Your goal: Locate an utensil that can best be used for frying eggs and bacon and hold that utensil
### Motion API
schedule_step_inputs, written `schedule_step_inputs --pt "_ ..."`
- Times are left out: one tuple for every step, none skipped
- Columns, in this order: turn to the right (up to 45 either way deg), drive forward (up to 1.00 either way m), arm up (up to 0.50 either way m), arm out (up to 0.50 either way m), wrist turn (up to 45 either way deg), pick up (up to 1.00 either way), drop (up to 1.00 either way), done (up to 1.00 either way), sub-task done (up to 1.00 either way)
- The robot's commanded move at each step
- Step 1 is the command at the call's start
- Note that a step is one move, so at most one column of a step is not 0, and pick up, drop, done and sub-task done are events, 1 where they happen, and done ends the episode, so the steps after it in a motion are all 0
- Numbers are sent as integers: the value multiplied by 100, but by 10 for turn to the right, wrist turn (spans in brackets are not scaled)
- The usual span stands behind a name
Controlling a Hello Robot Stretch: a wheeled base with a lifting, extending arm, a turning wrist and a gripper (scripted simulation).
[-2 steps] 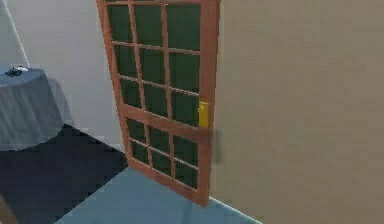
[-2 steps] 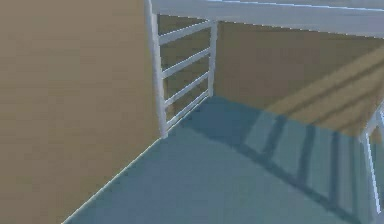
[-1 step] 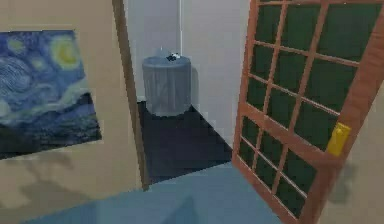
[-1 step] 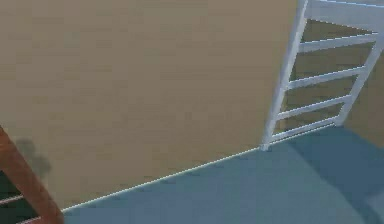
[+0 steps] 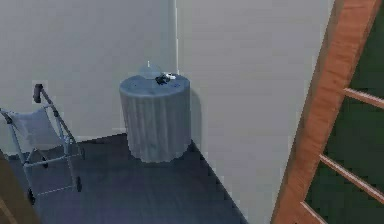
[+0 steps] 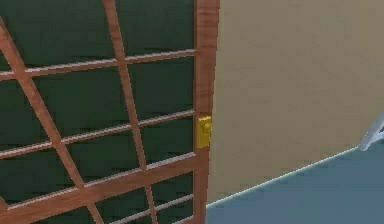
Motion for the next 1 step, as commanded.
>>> schedule_step_inputs --pt "-60 0 0 0 0 0 0 0 0"
